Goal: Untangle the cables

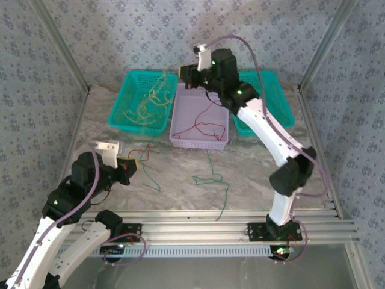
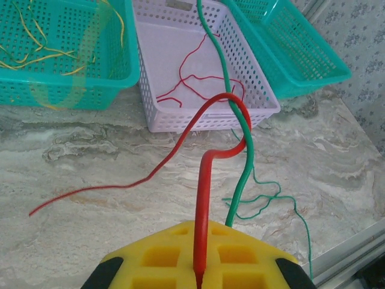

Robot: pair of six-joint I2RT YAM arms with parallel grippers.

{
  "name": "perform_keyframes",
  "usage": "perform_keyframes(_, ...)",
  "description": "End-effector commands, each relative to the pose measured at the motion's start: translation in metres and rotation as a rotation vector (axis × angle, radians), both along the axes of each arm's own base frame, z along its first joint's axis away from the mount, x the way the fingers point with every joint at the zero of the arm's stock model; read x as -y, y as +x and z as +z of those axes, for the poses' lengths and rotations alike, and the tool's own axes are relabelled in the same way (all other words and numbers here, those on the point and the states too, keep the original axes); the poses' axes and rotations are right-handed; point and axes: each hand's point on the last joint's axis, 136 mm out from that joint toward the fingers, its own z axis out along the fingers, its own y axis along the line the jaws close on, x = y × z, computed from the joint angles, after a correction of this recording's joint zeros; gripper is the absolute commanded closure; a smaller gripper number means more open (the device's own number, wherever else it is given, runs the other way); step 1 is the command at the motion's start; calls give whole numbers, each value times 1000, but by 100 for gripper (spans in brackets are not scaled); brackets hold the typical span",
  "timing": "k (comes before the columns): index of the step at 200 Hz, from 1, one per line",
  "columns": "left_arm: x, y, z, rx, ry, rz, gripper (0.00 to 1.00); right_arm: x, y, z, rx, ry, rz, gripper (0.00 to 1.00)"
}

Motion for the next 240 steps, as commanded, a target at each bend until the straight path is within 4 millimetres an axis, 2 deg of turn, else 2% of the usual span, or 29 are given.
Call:
perform_keyframes(1,-2,3,8,48,-8,11,100,-31,13,-9,-36,13,92,100)
perform_keyframes(13,-2,3,8,51,-11,9,100,-49,24,-19,-63,22,114,100)
perform_keyframes(14,-2,3,8,53,-11,9,100,-49,23,-14,-60,28,116,100)
perform_keyframes(17,-2,3,8,52,-11,9,100,-54,28,-21,-72,25,121,100)
perform_keyframes(18,-2,3,9,54,-12,9,100,-54,26,-16,-68,31,122,100)
perform_keyframes(32,-2,2,9,57,-15,7,100,-73,34,-23,-77,46,157,100)
perform_keyframes(64,-2,1,9,62,-13,3,100,-89,59,-38,-65,98,137,100)
perform_keyframes(92,-1,1,9,63,-15,-4,100,-98,73,-72,-117,104,142,100)
perform_keyframes(128,1,1,9,63,-16,-13,100,-123,68,-125,-214,73,208,100)
perform_keyframes(147,1,1,9,63,-15,-13,100,-127,67,-150,-283,58,221,100)
perform_keyframes(154,1,1,9,61,-15,-14,100,-125,66,-153,-298,52,219,93)
perform_keyframes(168,1,1,9,60,-16,-15,100,-121,65,-149,-298,43,222,72)
perform_keyframes(180,1,1,8,56,-14,-14,100,-116,60,-134,-276,44,232,56)
perform_keyframes(208,2,3,7,50,-10,-12,100,-96,46,-87,-159,7,217,43)
perform_keyframes(240,2,5,5,39,-3,-3,100,-64,21,-34,-45,-17,192,40)
